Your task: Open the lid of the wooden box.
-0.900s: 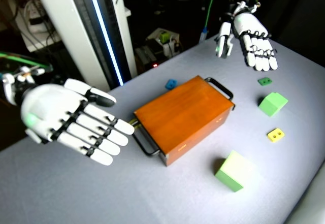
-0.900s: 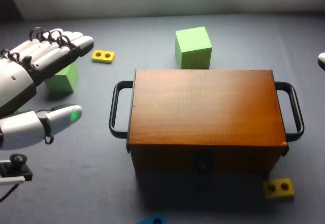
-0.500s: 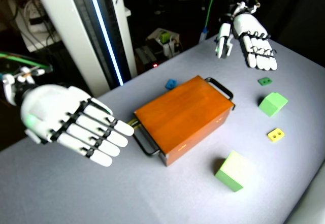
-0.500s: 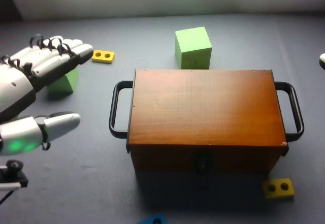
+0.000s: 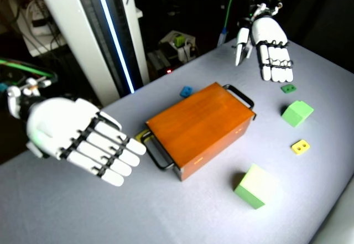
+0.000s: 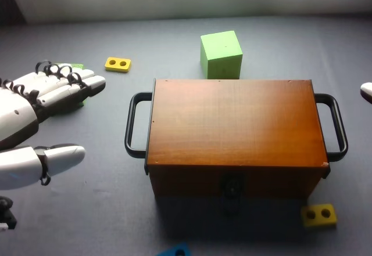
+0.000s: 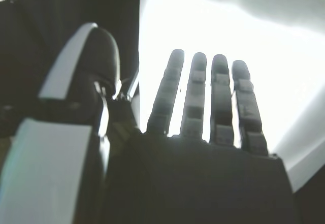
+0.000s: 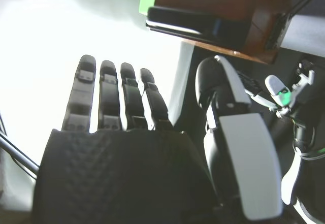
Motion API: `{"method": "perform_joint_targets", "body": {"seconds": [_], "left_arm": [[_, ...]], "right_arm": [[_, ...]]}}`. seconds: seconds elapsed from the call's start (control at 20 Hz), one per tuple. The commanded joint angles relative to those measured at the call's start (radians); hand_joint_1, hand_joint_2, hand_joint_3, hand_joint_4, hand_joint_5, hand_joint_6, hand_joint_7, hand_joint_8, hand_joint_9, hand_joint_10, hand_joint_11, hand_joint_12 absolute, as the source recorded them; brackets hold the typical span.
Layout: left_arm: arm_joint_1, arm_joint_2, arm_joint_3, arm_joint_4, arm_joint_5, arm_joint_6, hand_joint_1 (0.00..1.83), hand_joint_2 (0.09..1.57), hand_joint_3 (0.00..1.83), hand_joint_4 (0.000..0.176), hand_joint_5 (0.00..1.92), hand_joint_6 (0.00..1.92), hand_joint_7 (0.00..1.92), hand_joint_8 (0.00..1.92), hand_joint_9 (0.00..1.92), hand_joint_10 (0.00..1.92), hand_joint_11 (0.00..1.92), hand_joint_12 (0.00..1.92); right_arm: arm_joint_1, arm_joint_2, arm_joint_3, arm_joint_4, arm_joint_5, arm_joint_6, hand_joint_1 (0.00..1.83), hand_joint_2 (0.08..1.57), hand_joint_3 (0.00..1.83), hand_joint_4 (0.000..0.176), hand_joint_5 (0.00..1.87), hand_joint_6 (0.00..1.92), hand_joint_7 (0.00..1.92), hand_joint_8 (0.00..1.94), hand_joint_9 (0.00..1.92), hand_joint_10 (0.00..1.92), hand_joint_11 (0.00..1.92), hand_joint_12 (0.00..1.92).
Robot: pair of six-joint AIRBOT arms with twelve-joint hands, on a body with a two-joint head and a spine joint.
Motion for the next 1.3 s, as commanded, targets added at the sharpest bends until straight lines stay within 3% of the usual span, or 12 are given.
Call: {"method": "perform_joint_targets", "body": {"seconds": [0.0,0.25,0.4,0.8,0.9,1.25], "left_arm": [[0.0,0.004,0.0,-0.003,-0.083,-0.009,0.19,1.45,0.01,0.0,0.0,0.0,0.0,0.0,0.0,0.0,0.0,0.0],[0.014,-0.011,0.009,0.008,-0.032,-0.027,0.12,1.45,0.01,0.0,0.0,0.0,0.0,0.0,0.0,0.0,0.0,0.0],[0.019,-0.032,0.025,0.018,-0.007,-0.051,0.17,1.44,0.0,0.0,0.0,0.0,0.0,0.0,0.0,0.0,0.0,0.0],[-0.005,-0.07,0.05,0.089,0.052,-0.097,0.25,1.44,0.0,0.0,0.0,0.0,0.0,0.0,0.0,0.0,0.0,0.0],[-0.014,-0.077,0.055,0.107,0.059,-0.109,0.15,1.46,0.01,0.0,0.0,0.0,0.0,0.0,0.0,0.0,0.0,0.0],[-0.037,-0.086,0.059,0.134,0.061,-0.118,0.12,1.47,0.0,0.0,0.0,0.0,0.0,0.0,0.0,0.0,0.0,0.0]], "right_arm": [[-0.001,0.004,0.008,-0.008,0.09,-0.001,0.46,1.35,0.0,0.0,0.0,0.0,0.0,0.0,0.0,0.0,0.0,0.0],[-0.001,-0.005,0.021,-0.006,0.033,-0.001,0.62,1.34,0.0,0.0,0.0,0.0,0.0,0.0,0.0,0.0,0.0,0.0],[0.0,-0.014,0.027,0.001,0.014,-0.001,0.65,1.34,0.0,0.0,0.0,0.0,0.0,0.0,0.0,0.0,0.0,0.0],[0.005,-0.029,0.045,0.01,-0.044,-0.006,0.56,1.35,0.0,0.0,0.0,0.0,0.0,0.0,0.0,0.0,0.0,0.0],[0.01,-0.033,0.049,0.01,-0.054,-0.007,0.56,1.34,0.0,0.0,0.0,0.0,0.0,0.0,0.0,0.0,0.0,0.0],[0.042,-0.057,0.063,-0.009,-0.088,-0.007,0.56,1.34,0.0,0.0,0.0,0.0,0.0,0.0,0.0,0.0,0.0,0.0]]}}
